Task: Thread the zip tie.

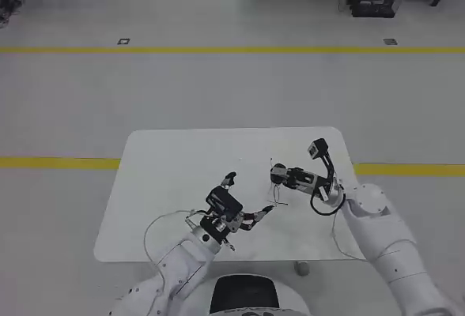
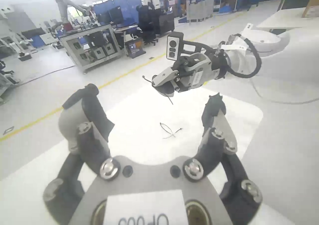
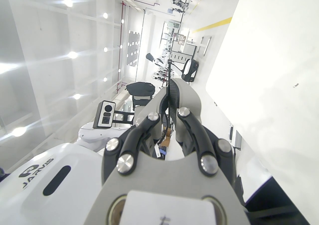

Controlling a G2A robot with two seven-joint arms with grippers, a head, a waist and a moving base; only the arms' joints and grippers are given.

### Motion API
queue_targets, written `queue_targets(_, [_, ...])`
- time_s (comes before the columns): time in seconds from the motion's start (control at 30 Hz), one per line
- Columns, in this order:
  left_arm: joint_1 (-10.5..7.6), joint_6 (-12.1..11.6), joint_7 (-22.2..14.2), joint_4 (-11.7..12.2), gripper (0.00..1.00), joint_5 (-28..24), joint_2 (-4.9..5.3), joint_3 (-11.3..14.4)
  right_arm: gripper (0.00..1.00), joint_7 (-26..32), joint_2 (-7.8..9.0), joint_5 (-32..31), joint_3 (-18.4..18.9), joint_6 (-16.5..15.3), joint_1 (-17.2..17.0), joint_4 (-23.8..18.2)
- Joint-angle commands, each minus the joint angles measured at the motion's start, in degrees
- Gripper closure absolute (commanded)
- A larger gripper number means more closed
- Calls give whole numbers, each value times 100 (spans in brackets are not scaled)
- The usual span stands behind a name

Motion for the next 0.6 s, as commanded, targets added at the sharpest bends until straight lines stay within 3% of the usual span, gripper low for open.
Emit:
queue_targets(0.0, [0, 0, 0, 0, 0, 0, 0, 0, 100, -37, 4, 5, 28, 0, -47, -79])
queue_targets(0.33, [0, 0, 0, 0, 0, 0, 0, 0, 100, 657, -45, 662, 244, 0, 46, 217])
queue_targets(0.57, [0, 0, 0, 0, 0, 0, 0, 0, 100, 914, -147, 762, 260, 0, 202, 531])
